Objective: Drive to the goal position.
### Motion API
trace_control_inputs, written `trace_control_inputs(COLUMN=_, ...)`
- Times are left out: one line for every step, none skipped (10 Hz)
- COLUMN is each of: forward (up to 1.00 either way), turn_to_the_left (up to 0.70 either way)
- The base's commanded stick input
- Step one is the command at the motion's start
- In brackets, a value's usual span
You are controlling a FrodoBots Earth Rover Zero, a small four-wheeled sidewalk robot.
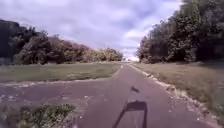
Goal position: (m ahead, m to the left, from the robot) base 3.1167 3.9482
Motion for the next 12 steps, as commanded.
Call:
trace_control_inputs(forward=1.0, turn_to_the_left=0.4)
trace_control_inputs(forward=1.0, turn_to_the_left=0.4)
trace_control_inputs(forward=1.0, turn_to_the_left=0.4)
trace_control_inputs(forward=1.0, turn_to_the_left=0.4)
trace_control_inputs(forward=1.0, turn_to_the_left=0.4)
trace_control_inputs(forward=1.0, turn_to_the_left=0.4)
trace_control_inputs(forward=1.0, turn_to_the_left=0.4)
trace_control_inputs(forward=1.0, turn_to_the_left=0.4)
trace_control_inputs(forward=1.0, turn_to_the_left=0.4)
trace_control_inputs(forward=1.0, turn_to_the_left=0.4)
trace_control_inputs(forward=1.0, turn_to_the_left=0.4)
trace_control_inputs(forward=1.0, turn_to_the_left=0.4)
